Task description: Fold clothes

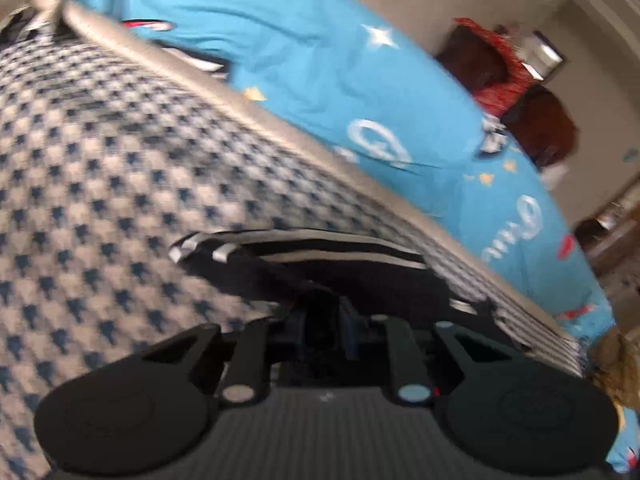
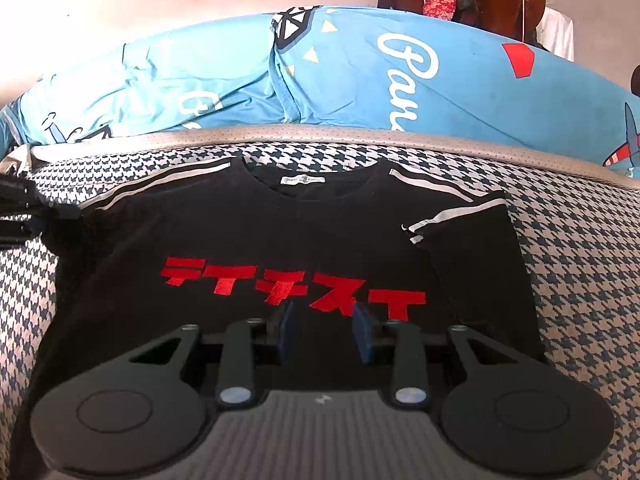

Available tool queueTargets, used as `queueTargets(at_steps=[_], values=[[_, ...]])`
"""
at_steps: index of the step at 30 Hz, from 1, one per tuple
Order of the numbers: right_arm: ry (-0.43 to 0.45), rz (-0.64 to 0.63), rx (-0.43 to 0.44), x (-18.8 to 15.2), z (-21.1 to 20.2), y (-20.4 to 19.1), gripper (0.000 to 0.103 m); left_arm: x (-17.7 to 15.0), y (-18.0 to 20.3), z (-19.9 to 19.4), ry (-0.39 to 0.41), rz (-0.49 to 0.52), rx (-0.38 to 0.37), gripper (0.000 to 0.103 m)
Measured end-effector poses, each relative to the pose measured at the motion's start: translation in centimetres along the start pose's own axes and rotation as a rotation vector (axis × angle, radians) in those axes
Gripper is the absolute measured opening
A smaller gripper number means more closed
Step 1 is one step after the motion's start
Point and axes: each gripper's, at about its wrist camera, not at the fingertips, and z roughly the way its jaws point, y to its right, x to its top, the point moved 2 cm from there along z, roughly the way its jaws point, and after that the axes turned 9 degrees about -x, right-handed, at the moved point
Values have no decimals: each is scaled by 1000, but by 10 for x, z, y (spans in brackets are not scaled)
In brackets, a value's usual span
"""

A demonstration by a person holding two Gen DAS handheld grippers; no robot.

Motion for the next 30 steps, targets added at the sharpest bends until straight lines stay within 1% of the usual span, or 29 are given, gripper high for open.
queueTargets(at_steps=[3, 5, 6, 8, 9, 11, 12, 13, 15, 18, 19, 22, 23, 24, 27, 30], values=[[0, 4, -4, 0, 0, 1, 33, -11, 25, 12, -56, 75, -52, 17], [1, 6, -6, 0, 1, 2, 33, -25, 41, 25, -127, 134, -84, 18], [1, 7, -8, 1, 1, 2, 33, -31, 48, 31, -162, 162, -99, 20], [1, 12, -8, 0, 1, 3, 33, -42, 59, 39, -229, 209, -125, 41], [3, 15, -5, 0, 1, 4, 33, -47, 64, 42, -254, 230, -136, 45], [4, 15, -6, 0, 1, 4, 33, -53, 71, 40, -268, 261, -149, 62], [5, 15, -6, 0, 0, 5, 33, -55, 73, 39, -260, 265, -152, 67], [6, 16, -6, 0, 0, 5, 33, -54, 73, 37, -251, 258, -159, 76], [6, 17, -5, 2, 0, 5, 33, -52, 71, 34, -231, 237, -177, 78], [5, 16, -5, 3, 0, 4, 33, -43, 69, 24, -201, 161, -233, 80], [4, 17, -5, 3, 0, 4, 33, -41, 70, 21, -189, 147, -235, 85], [-3, 14, -6, 4, -1, 3, 33, -30, 71, 13, -151, 120, -240, 93], [-3, 12, -5, 4, -1, 2, 33, -27, 71, 9, -135, 115, -243, 99], [-9, 11, -6, 4, -1, 1, 33, -23, 70, 5, -120, 102, -245, 103], [-12, 7, -7, 4, 0, -1, 33, -13, 57, -2, -92, 13, -245, 103], [-13, 6, -8, 5, 0, -1, 33, -5, 39, -5, -70, -61, -207, 103]])
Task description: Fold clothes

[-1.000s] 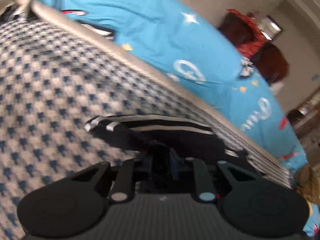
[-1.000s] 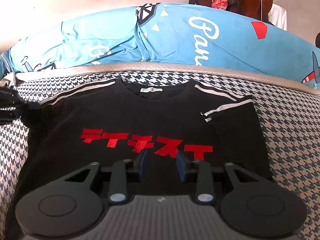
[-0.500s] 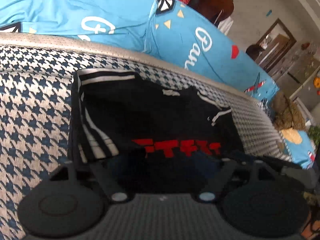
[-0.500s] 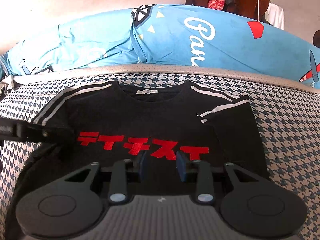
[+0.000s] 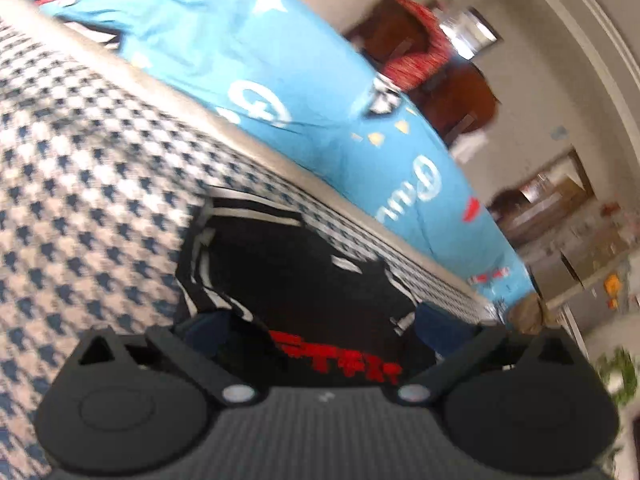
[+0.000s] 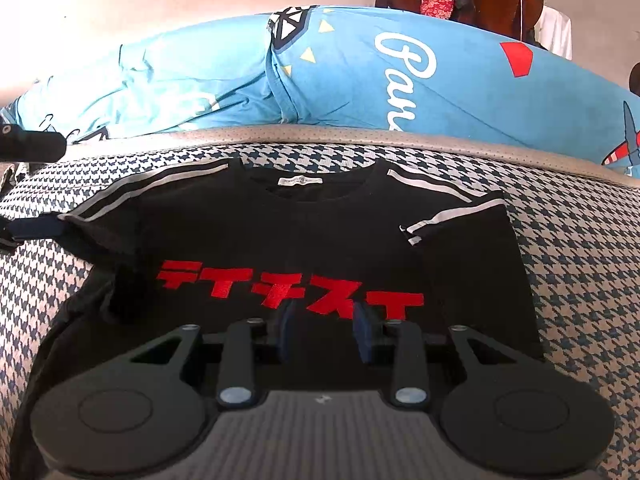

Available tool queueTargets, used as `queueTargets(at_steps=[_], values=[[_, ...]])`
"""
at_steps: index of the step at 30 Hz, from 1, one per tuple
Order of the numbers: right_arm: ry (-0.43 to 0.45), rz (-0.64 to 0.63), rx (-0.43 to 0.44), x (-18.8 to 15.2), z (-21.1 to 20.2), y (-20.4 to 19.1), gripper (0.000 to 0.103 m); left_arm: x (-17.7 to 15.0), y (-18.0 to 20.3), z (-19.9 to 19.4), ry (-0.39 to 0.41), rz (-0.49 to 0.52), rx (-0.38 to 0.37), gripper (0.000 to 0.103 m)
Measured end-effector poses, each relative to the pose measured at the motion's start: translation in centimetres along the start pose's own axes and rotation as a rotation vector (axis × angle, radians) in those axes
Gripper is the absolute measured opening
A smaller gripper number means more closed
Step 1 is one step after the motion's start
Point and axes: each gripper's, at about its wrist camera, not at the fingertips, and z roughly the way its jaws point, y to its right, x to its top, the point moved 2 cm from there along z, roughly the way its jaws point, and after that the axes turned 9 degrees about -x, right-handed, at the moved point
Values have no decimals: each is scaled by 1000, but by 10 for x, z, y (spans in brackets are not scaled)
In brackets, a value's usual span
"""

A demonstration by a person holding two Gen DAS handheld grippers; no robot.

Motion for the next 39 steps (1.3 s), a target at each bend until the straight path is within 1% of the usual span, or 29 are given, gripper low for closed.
queueTargets(at_steps=[3, 6, 9, 12, 14, 16, 23, 26, 28, 30, 31, 34, 36, 38, 39], values=[[-1, -1, 0, 0, 0, 0, 33, 7, -16, -5, 17, -60, 21, 103], [-3, 0, 0, 1, 0, 0, 33, 11, -28, -11, 39, -119, 25, 103], [-5, -3, 1, 1, 0, -1, 33, 16, -30, -21, 72, -117, 9, 103], [-9, -6, 0, 1, 1, -1, 33, 20, -28, -30, 83, -110, -36, 103], [-14, -6, -2, 1, 1, -1, 33, 19, -25, -31, 67, -111, -55, 103], [-15, -7, -2, 2, 1, -2, 33, 17, -20, -27, 34, -97, -62, 103], [-20, -17, 4, 2, 1, -7, 33, 2, -4, -24, -45, 1, -15, 103], [-26, -6, 21, 3, 1, -7, 33, -1, -3, -31, -58, 8, -19, 103], [-34, 18, 42, 4, 1, -5, 33, -1, -4, -37, -45, 12, -1, 103], [-32, 48, 76, 7, 0, -2, 33, -1, -5, -43, -31, 15, 17, 103], [-28, 73, 122, 8, -2, 0, 33, 0, -7, -45, -22, 13, 33, 103], [-16, 146, 258, 11, -7, 6, 33, 3, -17, -46, 16, 4, 131, 103], [12, 175, 341, 12, -13, 8, 33, 5, -22, -45, 28, 10, 199, 103], [41, 204, 423, 14, -19, 10, 40, 6, -25, -42, 36, 18, 236, 103], [56, 218, 464, 15, -23, 11, 48, 7, -26, -40, 40, 22, 248, 103]])
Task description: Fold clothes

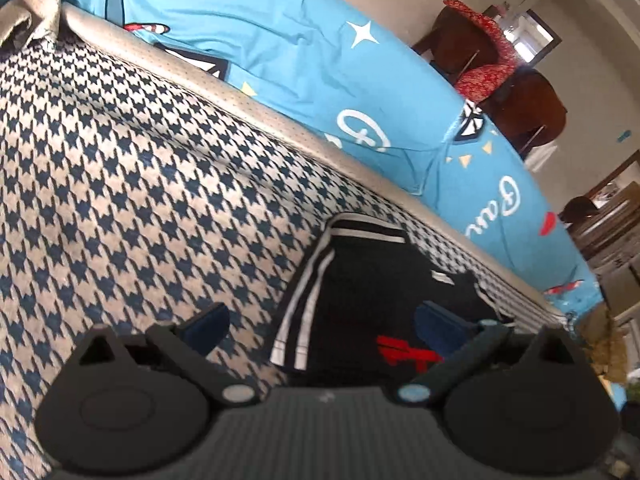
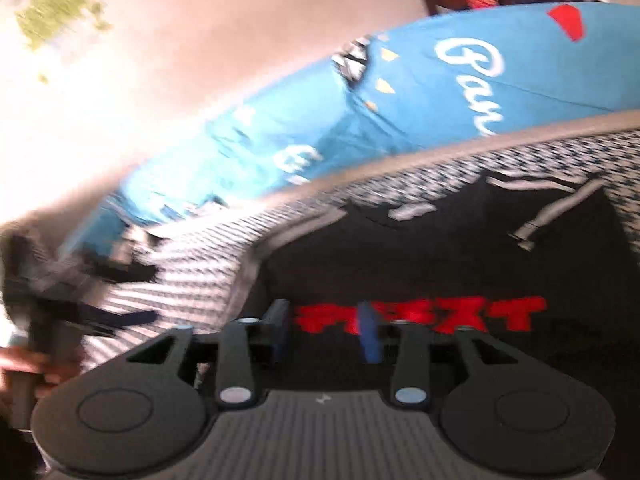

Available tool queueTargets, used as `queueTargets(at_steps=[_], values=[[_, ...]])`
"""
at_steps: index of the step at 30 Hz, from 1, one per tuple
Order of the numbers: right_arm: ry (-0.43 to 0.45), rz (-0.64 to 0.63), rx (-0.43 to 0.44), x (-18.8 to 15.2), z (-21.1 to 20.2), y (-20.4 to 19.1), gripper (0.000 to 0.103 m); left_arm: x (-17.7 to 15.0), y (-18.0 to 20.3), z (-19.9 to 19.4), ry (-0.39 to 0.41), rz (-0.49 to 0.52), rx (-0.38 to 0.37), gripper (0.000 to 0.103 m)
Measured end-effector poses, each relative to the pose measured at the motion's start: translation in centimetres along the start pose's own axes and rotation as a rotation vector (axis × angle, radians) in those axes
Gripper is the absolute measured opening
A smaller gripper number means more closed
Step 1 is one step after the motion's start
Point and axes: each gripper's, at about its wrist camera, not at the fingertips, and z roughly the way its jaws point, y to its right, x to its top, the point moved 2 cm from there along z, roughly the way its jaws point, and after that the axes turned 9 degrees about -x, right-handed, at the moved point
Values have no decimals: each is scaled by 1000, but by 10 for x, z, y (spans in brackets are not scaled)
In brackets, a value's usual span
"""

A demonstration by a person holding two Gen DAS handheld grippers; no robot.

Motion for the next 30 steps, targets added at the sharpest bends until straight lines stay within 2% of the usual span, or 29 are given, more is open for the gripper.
queueTargets(at_steps=[3, 7, 10, 12, 14, 25, 28, 30], values=[[81, -70, 51, 1, -13, -16, 63, 0, -3, 9, 1, 6, 37, 103], [188, -171, 77, 0, -28, -36, 92, 1, -11, 18, -14, -38, 60, 103], [249, -210, 96, -3, -37, -44, 101, 2, -11, 20, -5, -34, 59, 103], [292, -238, 90, -5, -42, -48, 103, 2, -11, 22, 2, -29, 65, 103], [349, -298, 44, -9, -45, -53, 103, 1, -11, 24, -1, -25, 63, 103], [544, -743, -291, -37, -33, -89, 103, -1, -17, 34, -26, -22, 63, 103], [560, -822, -339, -43, -26, -94, 103, -1, -20, 39, -37, -32, 53, 103], [530, -836, -337, -43, -22, -94, 103, 0, -21, 42, -43, -37, 46, 103]])
